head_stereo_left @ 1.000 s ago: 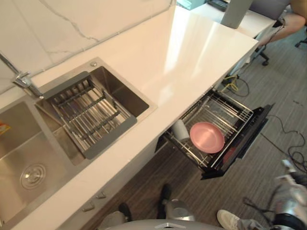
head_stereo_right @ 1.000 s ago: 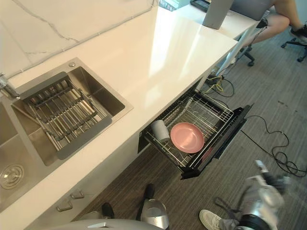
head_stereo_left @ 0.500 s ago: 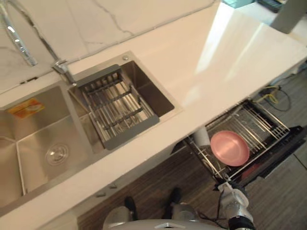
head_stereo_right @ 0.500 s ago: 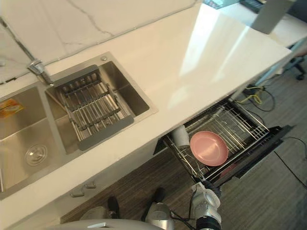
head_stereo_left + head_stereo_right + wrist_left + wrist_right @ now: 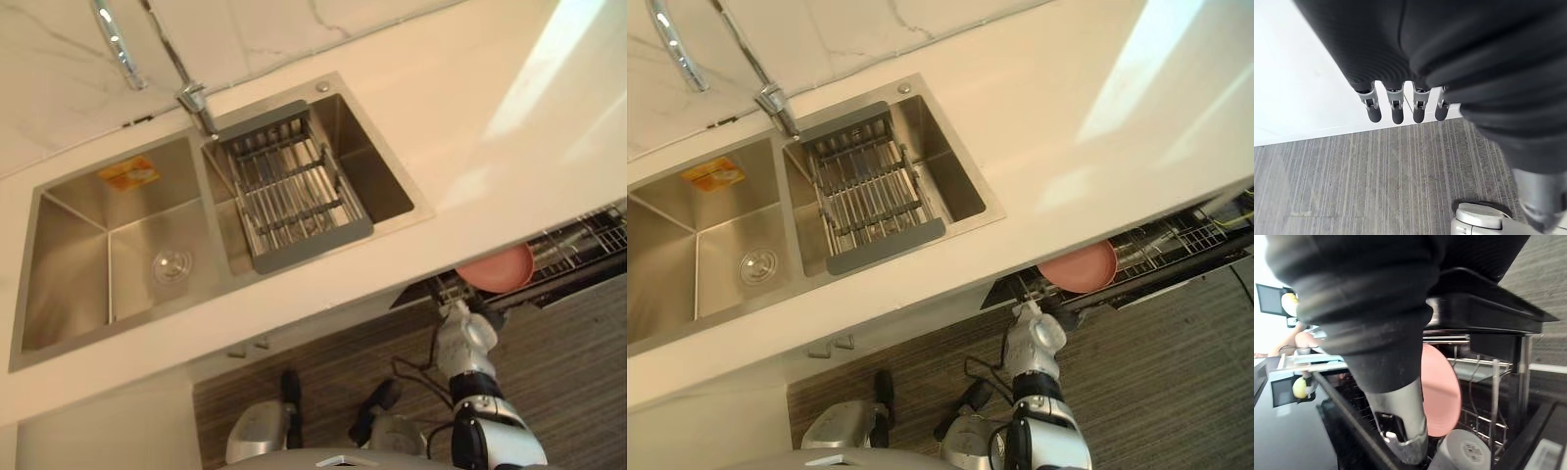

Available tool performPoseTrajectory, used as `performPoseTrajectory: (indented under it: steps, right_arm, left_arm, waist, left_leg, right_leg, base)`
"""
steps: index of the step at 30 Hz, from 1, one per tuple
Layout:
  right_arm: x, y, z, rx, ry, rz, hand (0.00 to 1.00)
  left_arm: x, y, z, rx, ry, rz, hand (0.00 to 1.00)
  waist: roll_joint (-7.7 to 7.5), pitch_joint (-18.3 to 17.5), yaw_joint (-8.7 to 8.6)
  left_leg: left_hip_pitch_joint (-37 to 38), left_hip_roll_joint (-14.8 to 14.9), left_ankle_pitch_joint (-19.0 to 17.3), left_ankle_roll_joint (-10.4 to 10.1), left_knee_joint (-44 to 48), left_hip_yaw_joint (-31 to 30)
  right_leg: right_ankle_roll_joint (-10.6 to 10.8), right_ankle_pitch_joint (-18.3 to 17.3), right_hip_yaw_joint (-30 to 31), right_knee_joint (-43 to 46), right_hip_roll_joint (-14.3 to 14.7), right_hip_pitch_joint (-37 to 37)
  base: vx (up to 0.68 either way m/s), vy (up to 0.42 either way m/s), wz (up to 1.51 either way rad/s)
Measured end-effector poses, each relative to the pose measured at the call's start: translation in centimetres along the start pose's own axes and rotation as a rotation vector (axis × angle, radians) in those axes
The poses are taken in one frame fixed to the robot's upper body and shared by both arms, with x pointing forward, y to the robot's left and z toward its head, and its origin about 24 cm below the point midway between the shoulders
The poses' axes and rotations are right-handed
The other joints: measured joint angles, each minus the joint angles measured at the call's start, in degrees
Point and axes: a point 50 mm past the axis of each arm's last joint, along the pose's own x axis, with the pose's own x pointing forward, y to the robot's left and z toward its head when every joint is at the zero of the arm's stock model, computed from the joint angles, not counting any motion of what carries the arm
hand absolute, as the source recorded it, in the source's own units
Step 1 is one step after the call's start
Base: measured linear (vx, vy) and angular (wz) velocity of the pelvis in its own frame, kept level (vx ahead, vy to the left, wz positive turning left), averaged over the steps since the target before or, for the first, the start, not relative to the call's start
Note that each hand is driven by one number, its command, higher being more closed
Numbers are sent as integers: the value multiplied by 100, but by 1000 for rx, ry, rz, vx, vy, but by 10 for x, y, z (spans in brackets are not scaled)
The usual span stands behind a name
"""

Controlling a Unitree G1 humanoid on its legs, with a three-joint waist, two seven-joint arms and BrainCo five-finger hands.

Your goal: Walk over to the sink, pick up the cup, carry it to the dishwasher, place the cup inside the dishwasher, then close the dishwasher door

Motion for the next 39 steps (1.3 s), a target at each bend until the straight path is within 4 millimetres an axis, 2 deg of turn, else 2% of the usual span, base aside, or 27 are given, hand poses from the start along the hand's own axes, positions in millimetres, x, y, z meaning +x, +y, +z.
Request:
performPoseTrajectory:
  steps: [2,7,12,17,20,21,23,26,28,32,39]
  right_arm:
    - [3,8,11,42,-26,31,0]
    - [8,8,29,187,-85,66,0]
    - [-3,18,29,318,-92,127,0]
    - [-21,23,11,295,-74,268,0]
    - [-31,23,-9,351,8,362,0]
    - [-32,21,-15,396,40,376,0]
    - [-36,16,-28,600,131,395,0]
    - [-36,11,-34,854,163,413,0]
    - [-37,11,-34,898,153,440,0]
    - [-34,4,-36,838,127,451,0]
    - [-24,5,-28,682,145,507,0]
  left_arm:
    - [0,-1,-1,-1,2,-4,0]
    - [0,0,0,-3,-14,-3,0]
    - [0,0,0,-12,-21,-15,0]
    - [0,-2,1,-16,-32,-14,0]
    - [0,-4,1,-18,-40,-8,0]
    - [0,-4,1,-18,-41,-8,0]
    - [0,-4,3,-19,-51,-5,0]
    - [1,-2,1,-49,-49,3,0]
    - [1,1,1,-82,-54,14,0]
    - [1,8,1,-142,-62,19,0]
    - [3,12,-10,-192,-38,23,0]
  waist:
    - [12,42,92]
    - [2,93,146]
    - [41,192,135]
    - [74,208,149]
    - [58,198,147]
    - [46,192,143]
    - [15,174,146]
    - [-35,102,183]
    - [-94,61,190]
    - [-127,17,309]
    - [-119,5,333]
  left_leg:
    - [-81,-7,85,57,-3,-125]
    - [-326,5,232,174,-102,-301]
    - [-354,71,277,143,-107,-324]
    - [-364,191,281,86,-97,-306]
    - [-354,245,286,41,-96,-295]
    - [-350,256,288,38,-95,-287]
    - [-321,267,309,7,-93,-275]
    - [-201,253,329,41,-100,-185]
    - [-140,255,328,41,-101,-117]
    - [-40,258,329,40,-80,92]
    - [-58,281,320,193,-98,194]
  right_leg:
    - [5,-3,-142,27,-6,-7]
    - [-39,-263,-205,644,-176,-395]
    - [-94,-496,-198,1054,-265,-509]
    - [-186,-579,-196,1000,-118,-504]
    - [-235,-628,-203,1000,-60,-497]
    - [-234,-638,-202,1001,-48,-496]
    - [-202,-644,-202,1022,-42,-481]
    - [-153,-658,-190,1067,-74,-377]
    - [-125,-678,-184,1099,-105,-334]
    - [-106,-710,-189,1107,-157,-264]
    - [-156,-871,-178,1484,-275,-379]
  base:
    - [12,19,29]
    - [-17,37,14]
    - [-68,-6,1]
    - [-35,-44,-2]
    - [11,-40,-1]
    - [42,-38,-2]
    - [54,-26,0]
    - [70,-5,-2]
    - [54,13,1]
    - [12,11,0]
    - [-31,8,-3]
